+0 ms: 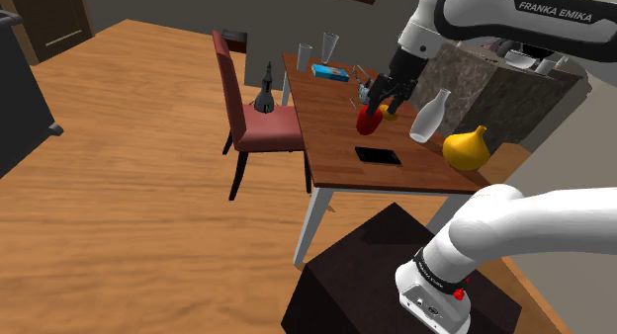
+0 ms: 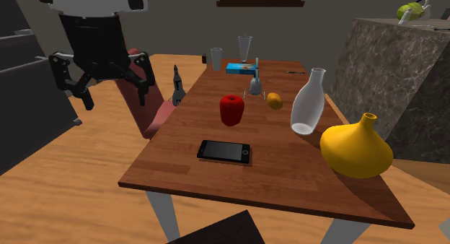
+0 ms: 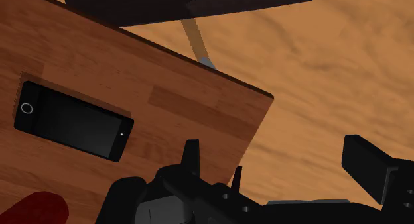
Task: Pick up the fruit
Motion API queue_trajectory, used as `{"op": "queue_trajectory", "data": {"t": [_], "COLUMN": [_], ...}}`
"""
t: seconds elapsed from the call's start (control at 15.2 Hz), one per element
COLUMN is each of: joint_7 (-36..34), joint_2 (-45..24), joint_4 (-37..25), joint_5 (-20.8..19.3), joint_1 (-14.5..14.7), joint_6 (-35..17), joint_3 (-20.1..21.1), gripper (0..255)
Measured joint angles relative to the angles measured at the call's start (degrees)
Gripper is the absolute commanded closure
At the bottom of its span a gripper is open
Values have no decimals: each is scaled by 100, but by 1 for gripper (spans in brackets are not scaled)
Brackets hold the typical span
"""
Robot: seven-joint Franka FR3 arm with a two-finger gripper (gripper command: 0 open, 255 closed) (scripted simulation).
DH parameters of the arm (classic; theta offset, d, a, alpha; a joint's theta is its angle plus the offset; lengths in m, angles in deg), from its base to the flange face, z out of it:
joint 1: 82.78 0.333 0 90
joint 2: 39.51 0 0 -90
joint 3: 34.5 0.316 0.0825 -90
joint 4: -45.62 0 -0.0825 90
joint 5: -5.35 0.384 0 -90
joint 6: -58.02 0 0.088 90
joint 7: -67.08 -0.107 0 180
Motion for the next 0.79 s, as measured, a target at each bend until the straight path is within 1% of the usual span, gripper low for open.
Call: {"op": "queue_trajectory", "data": {"t": [0.07, 0.26, 0.46, 0.59, 0.79], "joint_7": [0, 269, 647, 931, 1331], "joint_2": [0, -242, -684, -949, -1488], "joint_4": [0, -78, -334, -398, -751], "joint_5": [0, -133, -302, -409, -521], "joint_1": [0, -80, -186, -260, -344], "joint_6": [0, -105, -213, -364, -484], "joint_3": [0, -212, -505, -718, -1012], "gripper": [0, 0, 0, 0, 0]}}
